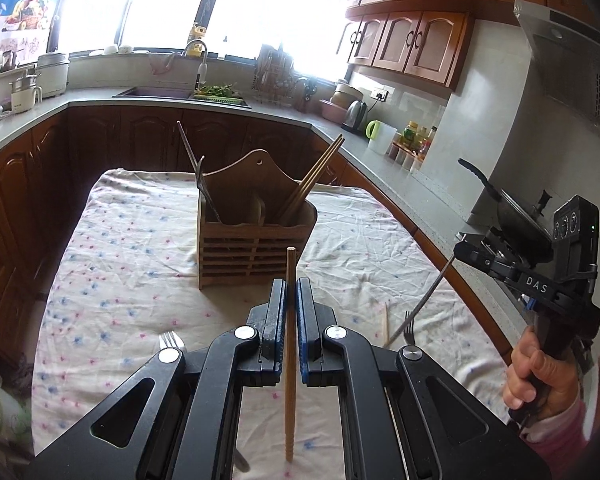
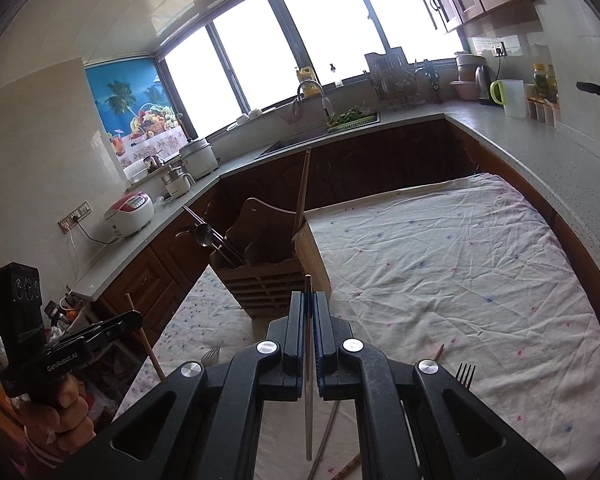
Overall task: Organize utensils
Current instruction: 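Carry both chopsticks up and insert them into the wooden holder slots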
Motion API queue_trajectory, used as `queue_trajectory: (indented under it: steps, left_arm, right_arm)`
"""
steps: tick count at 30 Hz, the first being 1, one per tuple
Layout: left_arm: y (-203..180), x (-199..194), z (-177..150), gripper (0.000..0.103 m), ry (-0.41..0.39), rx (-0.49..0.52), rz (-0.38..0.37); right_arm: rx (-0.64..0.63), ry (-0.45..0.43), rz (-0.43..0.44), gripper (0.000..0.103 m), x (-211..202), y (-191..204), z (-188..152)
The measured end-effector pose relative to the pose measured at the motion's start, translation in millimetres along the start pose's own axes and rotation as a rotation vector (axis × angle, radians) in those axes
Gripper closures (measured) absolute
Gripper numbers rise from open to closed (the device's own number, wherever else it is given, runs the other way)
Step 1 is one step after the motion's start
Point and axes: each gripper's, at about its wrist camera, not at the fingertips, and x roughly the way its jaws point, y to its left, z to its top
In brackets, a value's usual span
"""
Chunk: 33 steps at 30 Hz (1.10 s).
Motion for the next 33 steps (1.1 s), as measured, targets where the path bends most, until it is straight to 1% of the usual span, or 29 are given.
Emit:
queue_trajectory:
  steps: [5,12,26,33]
  left_arm:
    - [8,-13,3,0.099,-0.036,-0.016,0.005]
    - [16,-23,8,0.099,-0.074,-0.038,0.013]
    - [29,-30,28,0.099,-0.142,-0.057,0.046]
    - [36,-32,45,0.099,-0.211,-0.090,0.074]
  right_arm:
    - [-0.023,-0.027,0.011,0.099,-3,11,6]
    - [-0.037,-0.035,0.020,0.099,-2,18,10]
    - [-0.051,-0.047,0.038,0.099,7,27,22]
    - [-0.044,-0.067,0.049,0.099,12,28,35]
